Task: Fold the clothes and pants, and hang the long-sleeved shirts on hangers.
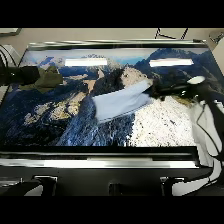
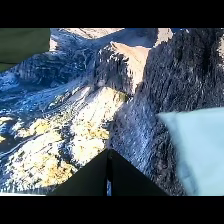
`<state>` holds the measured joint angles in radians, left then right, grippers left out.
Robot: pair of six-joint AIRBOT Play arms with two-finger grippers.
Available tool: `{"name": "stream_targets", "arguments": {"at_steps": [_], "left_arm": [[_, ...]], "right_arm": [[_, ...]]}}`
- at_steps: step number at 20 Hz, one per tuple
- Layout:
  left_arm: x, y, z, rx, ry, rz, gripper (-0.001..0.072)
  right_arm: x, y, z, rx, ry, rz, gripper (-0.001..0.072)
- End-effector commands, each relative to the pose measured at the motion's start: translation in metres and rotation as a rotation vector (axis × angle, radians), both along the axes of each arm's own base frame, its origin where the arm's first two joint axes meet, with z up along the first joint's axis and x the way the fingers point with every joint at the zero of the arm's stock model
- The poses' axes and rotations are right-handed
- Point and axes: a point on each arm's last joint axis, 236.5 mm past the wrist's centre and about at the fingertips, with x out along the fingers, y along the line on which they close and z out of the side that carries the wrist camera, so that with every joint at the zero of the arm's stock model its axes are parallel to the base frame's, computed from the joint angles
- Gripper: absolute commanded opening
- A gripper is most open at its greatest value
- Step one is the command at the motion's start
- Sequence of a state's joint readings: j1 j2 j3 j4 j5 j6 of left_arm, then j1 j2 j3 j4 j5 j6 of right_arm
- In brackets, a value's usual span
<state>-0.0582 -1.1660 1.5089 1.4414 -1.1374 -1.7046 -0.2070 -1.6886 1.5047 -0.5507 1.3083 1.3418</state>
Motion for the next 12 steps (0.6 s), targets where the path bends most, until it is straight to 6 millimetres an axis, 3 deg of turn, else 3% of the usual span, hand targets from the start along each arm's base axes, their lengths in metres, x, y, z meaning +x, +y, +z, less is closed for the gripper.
{"name": "stream_targets", "arguments": {"at_steps": [1, 3, 6, 12], "left_arm": [[0.000, -0.001, 0.001, 0.001, -0.004, -0.003, 0.0024], [0.000, -0.001, 0.001, 0.001, -0.004, -0.003, 0.0024], [0.000, -0.001, 0.001, 0.002, -0.004, -0.004, 0.0024], [0.000, -0.001, 0.001, 0.035, -0.012, -0.037, 0.0024]], "right_arm": [[-0.001, -0.099, 0.078, -0.096, -0.068, -0.174, 0.0048], [-0.016, -0.152, 0.112, -0.152, -0.095, -0.292, 0.0048], [-0.052, -0.220, 0.146, -0.225, -0.084, -0.469, 0.0048], [-0.127, -0.311, 0.177, -0.291, -0.025, -0.786, 0.0047]]}}
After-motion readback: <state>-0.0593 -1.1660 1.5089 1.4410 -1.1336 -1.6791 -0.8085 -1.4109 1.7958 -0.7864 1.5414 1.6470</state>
